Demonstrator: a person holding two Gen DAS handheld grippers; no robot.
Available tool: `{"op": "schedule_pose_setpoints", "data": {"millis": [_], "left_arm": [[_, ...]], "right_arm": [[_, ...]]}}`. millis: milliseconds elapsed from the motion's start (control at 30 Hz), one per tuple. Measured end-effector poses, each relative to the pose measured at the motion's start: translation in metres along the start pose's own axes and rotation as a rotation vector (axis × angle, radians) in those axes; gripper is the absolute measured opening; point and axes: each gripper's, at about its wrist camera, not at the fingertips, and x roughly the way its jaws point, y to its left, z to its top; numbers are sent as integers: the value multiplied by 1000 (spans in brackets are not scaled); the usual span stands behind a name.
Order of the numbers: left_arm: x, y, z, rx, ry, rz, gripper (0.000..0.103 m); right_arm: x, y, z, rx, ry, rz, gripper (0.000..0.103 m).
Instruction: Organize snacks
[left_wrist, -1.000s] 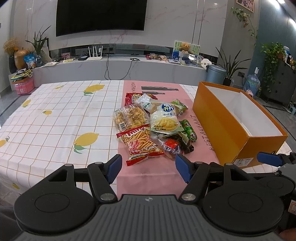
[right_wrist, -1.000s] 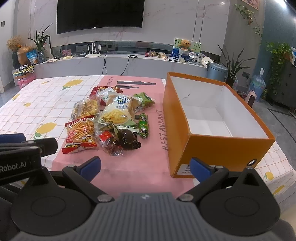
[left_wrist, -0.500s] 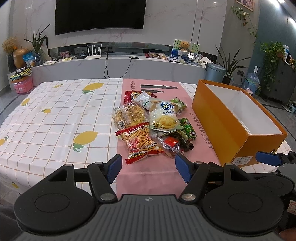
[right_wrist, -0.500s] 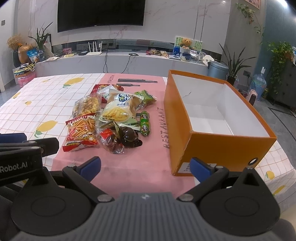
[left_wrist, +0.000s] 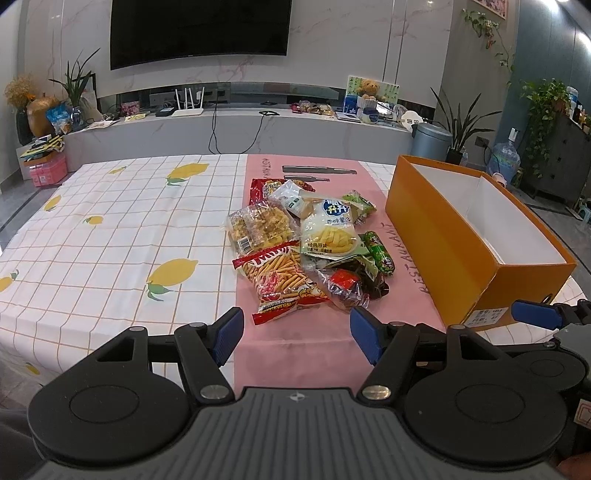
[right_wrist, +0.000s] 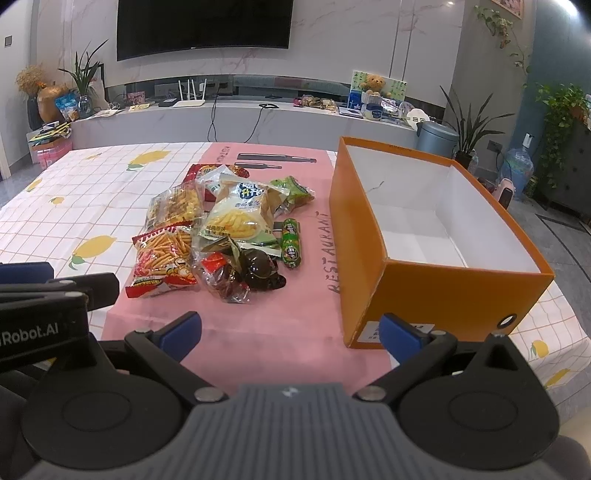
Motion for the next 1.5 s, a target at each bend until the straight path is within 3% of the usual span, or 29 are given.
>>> {"op": "schedule_pose_setpoints", "data": {"millis": [1100,1267,1500], "left_arm": [[7,8,-3,-23,40,12,77],[-1,6,-3,34,-27,1,76],[-5,9,4,5,-65,-49,76]], "right_arm": [[3,7,-4,-11,1,32,100],[3,6,-4,16,-20,74,100],[-2,2,-1,32,-107,136,100]]}}
